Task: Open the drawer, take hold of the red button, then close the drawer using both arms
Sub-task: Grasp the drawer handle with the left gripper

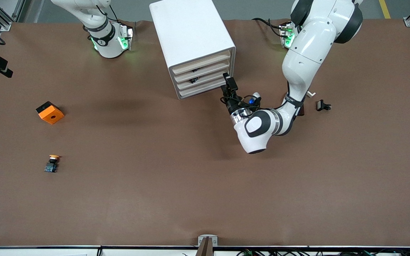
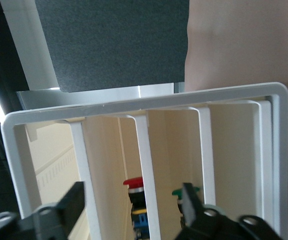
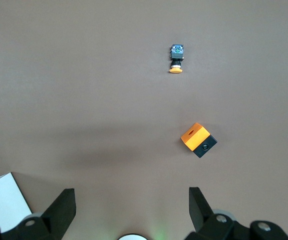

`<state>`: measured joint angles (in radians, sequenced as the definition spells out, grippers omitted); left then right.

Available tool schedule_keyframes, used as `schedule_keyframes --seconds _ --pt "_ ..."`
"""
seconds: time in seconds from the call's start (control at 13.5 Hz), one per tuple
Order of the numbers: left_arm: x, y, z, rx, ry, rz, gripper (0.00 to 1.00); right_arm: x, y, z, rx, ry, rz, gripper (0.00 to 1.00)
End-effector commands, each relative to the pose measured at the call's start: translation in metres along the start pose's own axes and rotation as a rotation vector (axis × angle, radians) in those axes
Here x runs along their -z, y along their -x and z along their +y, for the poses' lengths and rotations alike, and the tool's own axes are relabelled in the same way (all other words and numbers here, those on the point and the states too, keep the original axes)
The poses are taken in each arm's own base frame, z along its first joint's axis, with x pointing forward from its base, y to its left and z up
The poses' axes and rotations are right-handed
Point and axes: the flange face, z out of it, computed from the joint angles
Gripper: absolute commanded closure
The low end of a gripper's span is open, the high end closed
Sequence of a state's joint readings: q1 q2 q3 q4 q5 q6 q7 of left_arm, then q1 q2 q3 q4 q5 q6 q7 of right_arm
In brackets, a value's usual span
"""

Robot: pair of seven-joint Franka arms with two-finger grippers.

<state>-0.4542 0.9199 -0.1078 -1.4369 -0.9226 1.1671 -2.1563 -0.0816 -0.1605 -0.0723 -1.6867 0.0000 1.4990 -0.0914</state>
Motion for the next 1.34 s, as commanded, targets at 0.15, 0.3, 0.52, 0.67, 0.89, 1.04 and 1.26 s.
schedule_keyframes --seconds 0.15,0.3,0.52,0.67,0.89,1.04,1.26 --pt "-0.041 -0.001 0.011 0.052 -0.083 0.071 0.43 0.005 0.008 0.002 0.007 0.008 0.008 0.00" --pt "-0.061 -0.006 0.022 0.080 -0.107 0.099 0.42 0.004 0.006 0.000 0.010 0.009 0.010 0.00" --pt "-0.077 -0.007 0.028 0.096 -0.126 0.121 0.67 0.004 0.006 0.000 0.010 0.011 0.009 0.00" --pt "-0.087 -0.007 0.030 0.106 -0.138 0.138 0.87 0.004 0.005 0.001 0.007 0.009 0.011 0.00" --pt "-0.087 -0.010 0.029 0.110 -0.141 0.156 0.91 0.012 0.001 0.002 0.004 0.003 0.033 0.00" --pt "-0.074 -0.014 0.028 0.109 -0.132 0.136 0.90 0.009 -0.005 0.001 0.007 -0.002 0.026 0.00" --pt "-0.035 -0.032 0.027 0.098 -0.121 0.064 0.89 -0.030 -0.046 -0.002 0.018 -0.003 -0.042 0.00"
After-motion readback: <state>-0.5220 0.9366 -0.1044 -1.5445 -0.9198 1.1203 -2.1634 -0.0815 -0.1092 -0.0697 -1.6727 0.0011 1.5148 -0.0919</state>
